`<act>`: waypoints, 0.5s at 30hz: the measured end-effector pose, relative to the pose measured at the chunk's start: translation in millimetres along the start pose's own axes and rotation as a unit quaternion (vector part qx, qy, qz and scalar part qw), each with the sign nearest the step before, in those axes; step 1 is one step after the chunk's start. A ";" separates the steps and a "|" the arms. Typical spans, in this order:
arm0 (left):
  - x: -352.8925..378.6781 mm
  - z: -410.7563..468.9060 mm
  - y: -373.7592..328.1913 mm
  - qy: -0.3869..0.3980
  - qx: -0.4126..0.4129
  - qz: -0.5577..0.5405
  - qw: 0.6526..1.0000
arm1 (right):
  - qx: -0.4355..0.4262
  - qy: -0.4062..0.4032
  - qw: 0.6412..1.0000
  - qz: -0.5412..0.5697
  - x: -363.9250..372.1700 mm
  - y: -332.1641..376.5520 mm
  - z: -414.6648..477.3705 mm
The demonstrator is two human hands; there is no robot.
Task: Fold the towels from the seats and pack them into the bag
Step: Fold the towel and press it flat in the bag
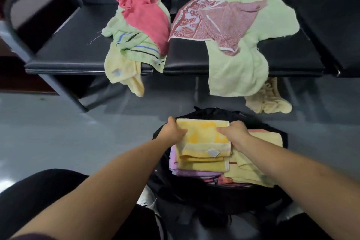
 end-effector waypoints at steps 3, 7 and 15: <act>14.3 9.1 2.7 0.028 -0.035 0.017 0.999 | -0.001 0.026 0.996 -0.084 9.8 6.0 -10.8; 17.8 18.7 4.6 0.016 -0.032 0.085 0.996 | 0.002 0.051 0.985 -0.166 13.4 3.5 0.6; 24.2 -7.1 0.1 0.060 0.057 0.276 0.958 | -0.100 0.050 0.955 -0.276 4.2 7.7 -2.4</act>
Point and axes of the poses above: each hand's wrist, its own z-axis towards the middle knuckle, its own x-axis out of the palm, y = z × x, the point moved 4 cm from there along z, towards the middle knuckle, and after that the axes turned 13 degrees about -y, right-handed, at the moved point
